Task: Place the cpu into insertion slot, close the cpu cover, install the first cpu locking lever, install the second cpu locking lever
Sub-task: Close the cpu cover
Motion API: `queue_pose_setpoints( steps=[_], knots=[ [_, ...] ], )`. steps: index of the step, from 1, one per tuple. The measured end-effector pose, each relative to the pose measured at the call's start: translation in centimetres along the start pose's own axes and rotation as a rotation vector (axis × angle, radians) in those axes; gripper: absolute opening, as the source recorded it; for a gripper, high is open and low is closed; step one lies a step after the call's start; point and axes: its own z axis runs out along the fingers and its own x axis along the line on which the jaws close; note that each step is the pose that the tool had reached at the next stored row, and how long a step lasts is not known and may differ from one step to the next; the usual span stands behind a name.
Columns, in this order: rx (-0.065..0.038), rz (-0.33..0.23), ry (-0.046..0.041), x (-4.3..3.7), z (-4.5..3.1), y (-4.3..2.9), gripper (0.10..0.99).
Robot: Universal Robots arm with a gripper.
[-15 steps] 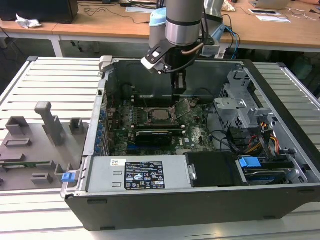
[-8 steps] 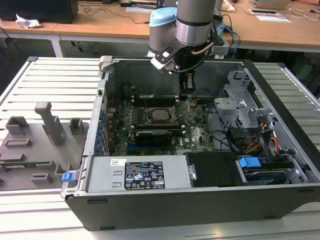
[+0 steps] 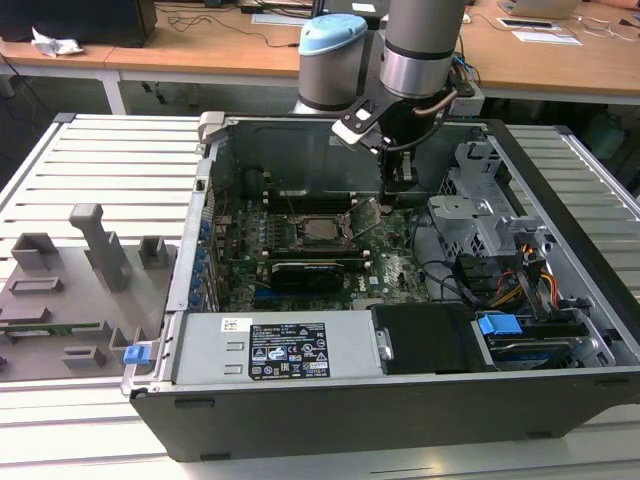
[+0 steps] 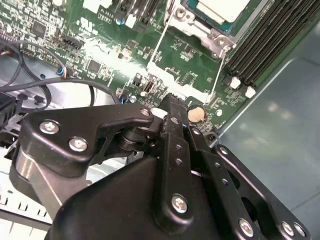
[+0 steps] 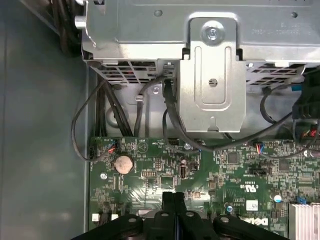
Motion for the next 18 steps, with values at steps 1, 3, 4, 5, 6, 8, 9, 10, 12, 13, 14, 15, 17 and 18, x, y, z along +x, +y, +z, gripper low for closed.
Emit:
queue_pose_setpoints(
  steps=[1,3,4,5,6,8,9,10,12,13,14,15,17,18],
  knots=[
    [0.001,-0.001,-0.0001,0.0,0.17,0.14,0.106],
    [0.003,-0.004,-0.0009,0.0,0.48,0.52,0.106],
    [0.005,-0.006,-0.002,0.0,0.65,0.69,0.106],
    [0.005,-0.007,-0.002,0.0,0.76,0.7,0.106],
    [0.006,-0.008,-0.002,-0.01,0.92,0.7,0.106],
    [0.012,-0.013,-0.0019,-0.01,1.18,0.7,0.106],
    [0.019,-0.014,-0.0017,-0.01,1.25,0.7,0.106],
    [0.027,-0.015,-0.0017,-0.01,1.27,0.69,0.106],
    [0.046,-0.017,-0.0016,-0.01,1.27,0.69,0.106],
    [0.05,-0.018,-0.0015,-0.01,1.27,0.69,0.106],
    [0.052,-0.019,-0.0015,-0.01,1.27,0.69,0.106],
    [0.053,-0.019,-0.0013,-0.01,1.28,0.66,0.106],
    [0.053,-0.02,-0.0013,0.0,1.27,0.49,0.106],
    [0.053,-0.02,-0.0013,-0.01,1.27,0.39,0.106]
  ],
)
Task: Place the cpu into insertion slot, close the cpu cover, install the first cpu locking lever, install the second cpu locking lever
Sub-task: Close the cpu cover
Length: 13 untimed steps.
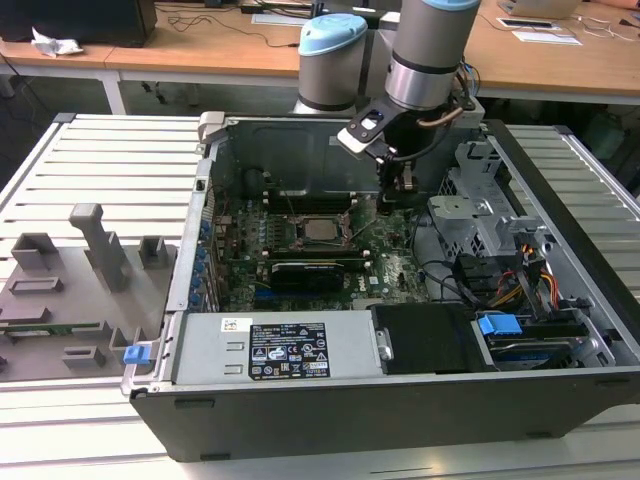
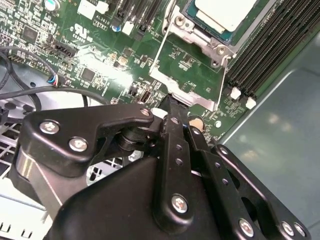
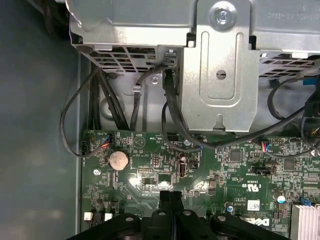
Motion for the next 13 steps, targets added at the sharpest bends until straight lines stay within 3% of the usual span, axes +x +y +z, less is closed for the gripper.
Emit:
queue_pose_setpoints(
  steps=[13],
  knots=[
    [0.0,0.0,0.0,0.04,0.03,-1.82,0.106]
  ],
)
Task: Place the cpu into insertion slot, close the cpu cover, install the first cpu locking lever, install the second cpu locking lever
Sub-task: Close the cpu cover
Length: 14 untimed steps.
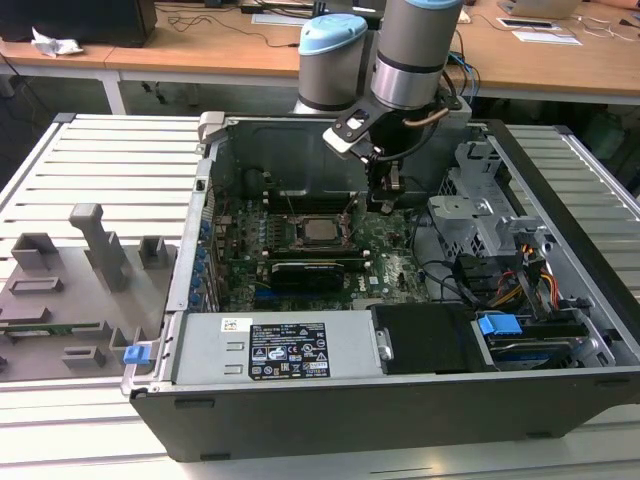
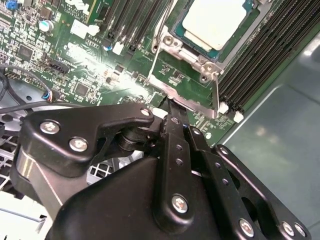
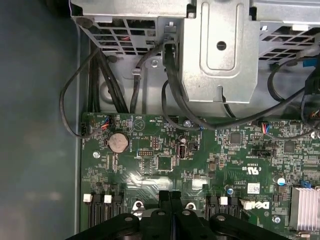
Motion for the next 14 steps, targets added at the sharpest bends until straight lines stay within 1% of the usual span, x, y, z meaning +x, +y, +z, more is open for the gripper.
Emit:
queue_pose_setpoints(
  steps=[14],
  knots=[
    [0.0,0.0,0.0,0.03,0.02,-1.26,0.106]
  ],
)
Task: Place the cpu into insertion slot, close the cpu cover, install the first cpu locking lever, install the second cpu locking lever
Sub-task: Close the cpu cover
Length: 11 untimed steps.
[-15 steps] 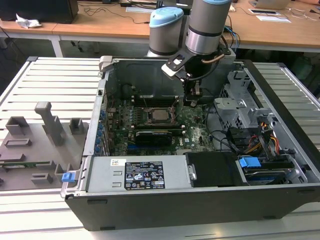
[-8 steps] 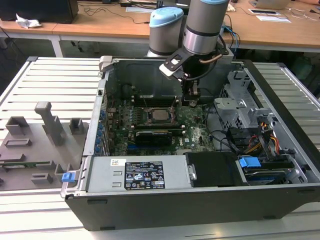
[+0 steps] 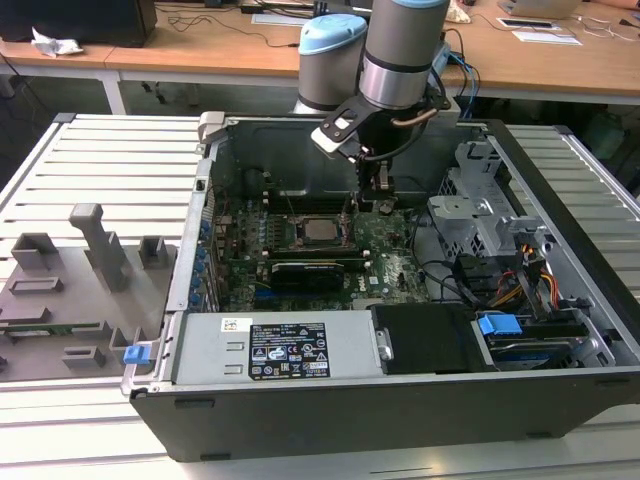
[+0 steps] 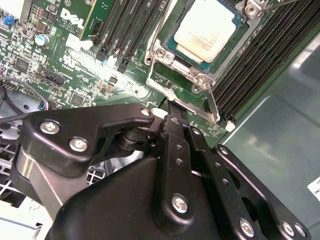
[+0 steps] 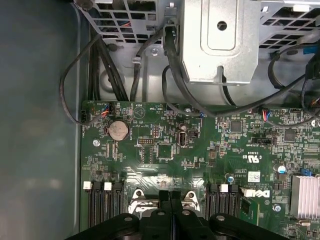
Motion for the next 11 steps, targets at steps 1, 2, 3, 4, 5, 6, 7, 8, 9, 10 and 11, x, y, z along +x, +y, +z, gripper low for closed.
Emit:
queue_pose_setpoints(
  steps=[1,2,3,4,5,6,7,8,9,10,11],
  knots=[
    [0.0,0.0,0.0001,0.0,0.0,-0.04,0.106],
    [0.0,0.0,0.0,0.0,0.0,-0.09,0.106],
    [0.0,0.0,0.0,0.01,0.0,-0.21,0.106],
    [0.0,0.0,0.0,0.01,0.01,-0.29,0.106],
    [0.0,0.0,0.0,0.01,0.01,-0.37,0.106],
    [0.0,0.0,0.0,0.01,0.01,-0.41,0.106],
    [0.0,0.0,0.0001,0.01,0.01,-0.45,0.106],
    [0.0,0.0,0.0,0.01,0.01,-0.5,0.106],
    [0.0,0.0,0.0,0.01,0.01,-0.58,0.106],
    [0.0,0.0,0.0,0.02,0.01,-0.61,0.106],
    [0.0,0.0,0.0,0.02,0.01,-0.66,0.106]
  ],
)
